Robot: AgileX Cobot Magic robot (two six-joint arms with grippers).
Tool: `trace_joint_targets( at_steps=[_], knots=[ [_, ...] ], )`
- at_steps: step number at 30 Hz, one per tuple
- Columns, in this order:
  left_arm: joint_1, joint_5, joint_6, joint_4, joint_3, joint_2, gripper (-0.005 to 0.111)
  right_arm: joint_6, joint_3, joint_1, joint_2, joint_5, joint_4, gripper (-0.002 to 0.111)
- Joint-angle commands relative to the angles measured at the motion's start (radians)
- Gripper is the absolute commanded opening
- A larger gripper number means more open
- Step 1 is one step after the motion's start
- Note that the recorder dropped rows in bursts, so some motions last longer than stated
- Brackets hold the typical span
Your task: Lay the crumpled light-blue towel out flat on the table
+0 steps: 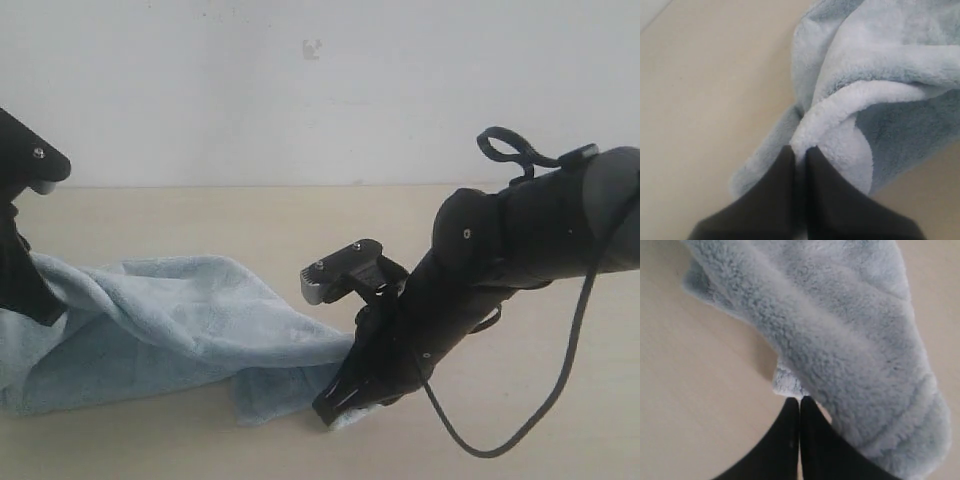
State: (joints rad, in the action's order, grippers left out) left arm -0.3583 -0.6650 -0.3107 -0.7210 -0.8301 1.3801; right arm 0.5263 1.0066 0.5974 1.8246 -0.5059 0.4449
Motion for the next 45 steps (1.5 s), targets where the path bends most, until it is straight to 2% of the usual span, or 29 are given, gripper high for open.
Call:
trace_joint_targets(
  at_steps=[1, 3, 5, 8, 11, 14, 16, 18, 20, 22, 23, 25, 27, 29, 30, 32, 35, 36, 40, 42, 45],
  knots=[
    [0.000, 0.083, -0.005, 0.038, 0.010, -0.017, 0.004, 0.013, 0.019, 0.001, -0.031, -0.007, -0.009, 0.009],
    [0.000, 0.144, -0.009, 0.221, 0.003, -0.052, 0.004, 0.013, 0.023, 0.000, -0.078, 0.006, -0.030, 0.027],
    [-0.004, 0.145, 0.085, 0.389, 0.011, -0.070, 0.004, 0.002, 0.023, 0.000, -0.097, 0.021, -0.070, 0.036],
    [-0.004, 0.046, 0.221, 0.569, 0.029, -0.077, 0.004, -0.008, 0.016, 0.000, -0.101, 0.085, -0.077, 0.042],
    [-0.004, -0.098, 0.292, 0.620, 0.029, -0.100, 0.004, -0.008, 0.007, 0.000, -0.088, 0.140, -0.095, 0.042],
    [-0.004, -0.170, 0.292, 0.620, 0.029, -0.176, 0.004, -0.015, 0.007, 0.000, -0.088, 0.108, -0.079, 0.042],
    [-0.004, -0.151, 0.292, 0.629, 0.029, -0.284, 0.004, -0.015, 0.005, 0.001, -0.068, 0.112, -0.042, 0.042],
    [-0.004, -0.077, 0.292, 0.708, 0.029, -0.363, 0.004, -0.012, 0.005, 0.001, -0.011, 0.121, -0.043, 0.042],
    [-0.004, -0.049, 0.301, 0.810, 0.029, -0.406, 0.004, -0.009, 0.005, 0.006, 0.055, 0.117, -0.014, 0.042],
    [-0.004, -0.069, 0.311, 0.842, 0.029, -0.413, 0.004, 0.026, 0.005, 0.024, 0.097, 0.121, -0.006, 0.042],
    [-0.004, -0.081, 0.311, 0.844, 0.029, -0.413, 0.004, 0.037, 0.005, 0.037, 0.107, 0.121, -0.006, 0.045],
    [-0.004, -0.109, 0.349, 0.835, 0.029, -0.413, 0.004, 0.067, 0.005, 0.067, 0.132, 0.124, -0.009, 0.058],
    [-0.004, -0.128, 0.427, 0.834, 0.029, -0.413, 0.004, 0.098, 0.005, 0.084, 0.139, 0.142, -0.009, 0.064],
    [-0.004, -0.158, 0.528, 0.834, 0.029, -0.413, 0.004, 0.101, 0.005, 0.089, 0.151, 0.173, -0.014, 0.062],
    [-0.004, -0.175, 0.604, 0.830, 0.029, -0.413, 0.004, 0.101, 0.005, 0.082, 0.156, 0.194, -0.032, 0.056],
    [-0.004, -0.177, 0.650, 0.825, 0.029, -0.413, 0.004, 0.078, 0.005, 0.069, 0.156, 0.196, -0.097, 0.043],
    [-0.004, -0.167, 0.648, 0.781, 0.029, -0.413, 0.004, -0.028, 0.005, 0.030, 0.150, 0.178, -0.192, 0.006],
    [-0.004, -0.161, 0.648, 0.753, 0.029, -0.413, 0.004, -0.067, 0.005, 0.008, 0.139, 0.171, -0.212, 0.000],
    [-0.004, -0.130, 0.622, 0.562, 0.029, -0.413, 0.004, -0.153, 0.005, -0.062, 0.076, 0.122, -0.223, 0.000],
    [-0.004, -0.057, 0.533, 0.471, 0.029, -0.413, 0.004, -0.202, 0.005, -0.092, 0.010, 0.115, -0.223, 0.000],
    [-0.004, 0.082, 0.432, 0.467, 0.039, -0.407, 0.004, -0.210, 0.005, -0.112, -0.111, 0.098, -0.227, 0.000]
  ],
)
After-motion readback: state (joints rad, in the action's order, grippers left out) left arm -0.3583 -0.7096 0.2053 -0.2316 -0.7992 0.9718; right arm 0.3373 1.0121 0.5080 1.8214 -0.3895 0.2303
